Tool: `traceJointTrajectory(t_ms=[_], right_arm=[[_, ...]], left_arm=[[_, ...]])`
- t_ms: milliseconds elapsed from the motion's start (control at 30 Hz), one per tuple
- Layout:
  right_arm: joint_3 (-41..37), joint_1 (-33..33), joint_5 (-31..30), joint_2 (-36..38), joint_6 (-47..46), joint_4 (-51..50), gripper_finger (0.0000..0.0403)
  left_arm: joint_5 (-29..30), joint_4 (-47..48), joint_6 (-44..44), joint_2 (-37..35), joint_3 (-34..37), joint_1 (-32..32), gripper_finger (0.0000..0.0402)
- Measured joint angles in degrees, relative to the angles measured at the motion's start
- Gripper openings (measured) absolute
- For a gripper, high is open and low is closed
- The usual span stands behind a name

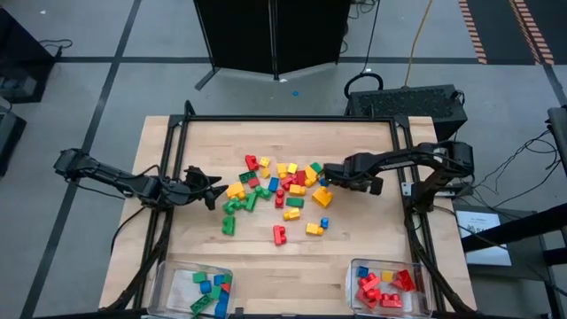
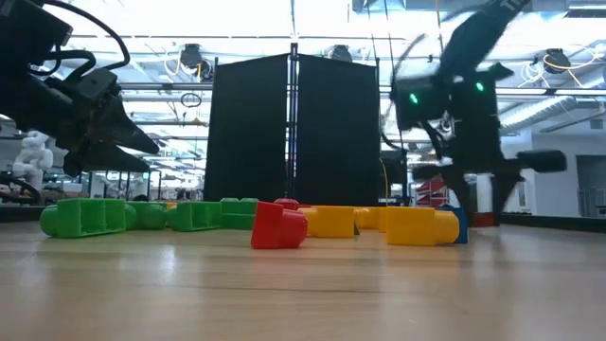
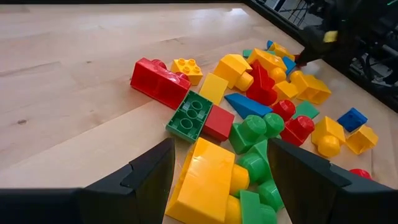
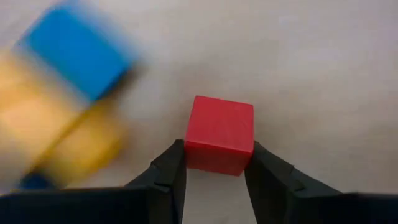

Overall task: Sort blocks by size
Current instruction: Put the red triangular block into the right transparent bin

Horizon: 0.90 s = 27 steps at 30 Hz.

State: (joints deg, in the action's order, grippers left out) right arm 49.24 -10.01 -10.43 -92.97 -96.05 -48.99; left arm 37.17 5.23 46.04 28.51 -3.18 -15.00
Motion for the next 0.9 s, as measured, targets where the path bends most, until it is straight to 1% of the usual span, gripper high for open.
traceJointTrajectory(t_ms=[133,233,333,433,533,633,700,800,867,900], right_arm=[[6.0,2.7,-0.7,0.3,7.2,-3.9,0.0115],[10.7,5.6,-0.9,0.3,10.6,-5.6,0.0115],[16.5,10.9,0.7,0.3,13.0,-10.0,0.0115],[23.1,17.9,0.8,0.4,11.9,-16.1,0.0118],[29.2,25.8,0.5,0.4,6.3,-25.3,0.0117],[33.5,34.6,0.6,0.5,-3.3,-33.1,0.0116],[35.0,40.4,2.4,0.5,-11.0,-36.7,0.0117],[35.6,49.4,6.6,0.5,-23.4,-37.8,0.0120],[35.6,55.5,8.4,0.5,-31.7,-35.8,0.0119],[35.6,58.0,9.0,0.5,-34.5,-34.2,0.0119]], left_arm=[[0.0,0.0,0.0,0.0,0.0,0.0,0.0255],[0.0,0.0,0.0,0.0,0.0,0.0,0.0255],[0.0,0.0,0.1,0.0,0.0,0.0,0.0255],[-0.1,-0.1,0.2,0.0,0.0,0.0,0.0255],[-0.3,-0.1,0.2,0.0,0.0,0.0,0.0255],[-0.3,-0.2,1.6,0.0,0.0,0.0,0.0255],[-0.4,-0.2,1.7,0.0,0.0,0.0,0.0255],[-0.4,-0.2,1.7,0.0,0.0,0.0,0.0255],[-0.4,-0.3,1.8,0.0,0.0,0.0,0.0255],[-0.4,-0.3,2.1,0.0,0.0,0.0,0.0255]])
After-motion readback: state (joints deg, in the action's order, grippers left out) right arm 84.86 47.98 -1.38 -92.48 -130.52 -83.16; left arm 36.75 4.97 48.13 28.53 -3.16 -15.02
